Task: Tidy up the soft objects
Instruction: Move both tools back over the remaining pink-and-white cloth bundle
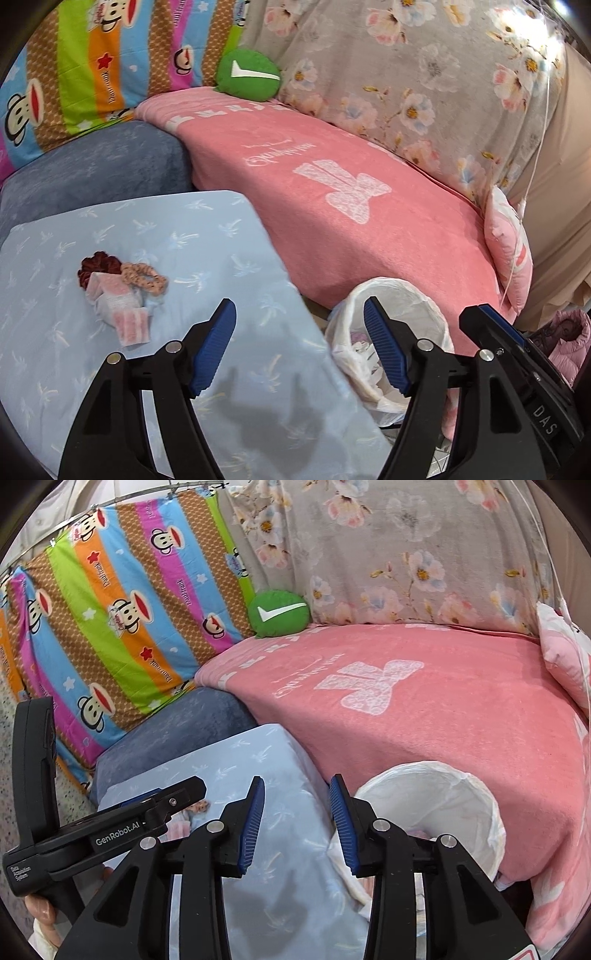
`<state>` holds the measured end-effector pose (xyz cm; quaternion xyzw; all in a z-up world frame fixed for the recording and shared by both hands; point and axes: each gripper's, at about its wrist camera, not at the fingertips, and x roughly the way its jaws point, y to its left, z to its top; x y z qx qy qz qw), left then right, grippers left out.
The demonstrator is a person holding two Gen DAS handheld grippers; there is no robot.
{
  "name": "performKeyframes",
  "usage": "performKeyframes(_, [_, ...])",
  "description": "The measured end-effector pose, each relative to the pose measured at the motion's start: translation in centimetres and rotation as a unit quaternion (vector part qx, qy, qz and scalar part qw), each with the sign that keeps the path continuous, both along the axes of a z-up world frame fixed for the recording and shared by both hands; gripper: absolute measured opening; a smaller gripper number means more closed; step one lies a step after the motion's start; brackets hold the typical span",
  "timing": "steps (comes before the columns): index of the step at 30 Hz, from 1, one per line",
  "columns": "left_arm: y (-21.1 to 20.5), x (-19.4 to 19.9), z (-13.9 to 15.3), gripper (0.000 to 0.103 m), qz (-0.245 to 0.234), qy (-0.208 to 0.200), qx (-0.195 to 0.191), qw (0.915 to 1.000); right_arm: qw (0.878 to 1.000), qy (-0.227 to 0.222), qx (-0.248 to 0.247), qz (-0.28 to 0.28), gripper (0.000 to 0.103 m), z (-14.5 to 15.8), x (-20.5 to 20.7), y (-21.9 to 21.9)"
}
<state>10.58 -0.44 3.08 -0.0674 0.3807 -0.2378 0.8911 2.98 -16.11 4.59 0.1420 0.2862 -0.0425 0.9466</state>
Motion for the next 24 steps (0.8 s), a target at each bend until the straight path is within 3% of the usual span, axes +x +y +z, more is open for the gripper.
performKeyframes(7, [4.3,0.6,-1.0,0.072,0.040,0.011,-0.001,0.9991,0.999,0.011,-0.002,0.034,0.041,-0.8,1.7,3.9])
performKeyframes(11, [7.3,0.9,-1.8,0.083,0.072,0.015,0.003,0.9973,0.998,0.022,-0.004,0.058,0.042,-1.6,2.9,6.6])
performKeyframes(21, [14.2,1.9,-4.2,0.083,0.137,0.033,0.021,0.9898,0.991,0.057,-0.014,0.123,0.042,-4.8,7.0,14.2])
performKeyframes(24, [15.8,2.3,-5.2,0.083,0.154,0.040,0.030,0.9868,0.987,0.067,-0.016,0.142,0.047,-6.2,8.4,16.6])
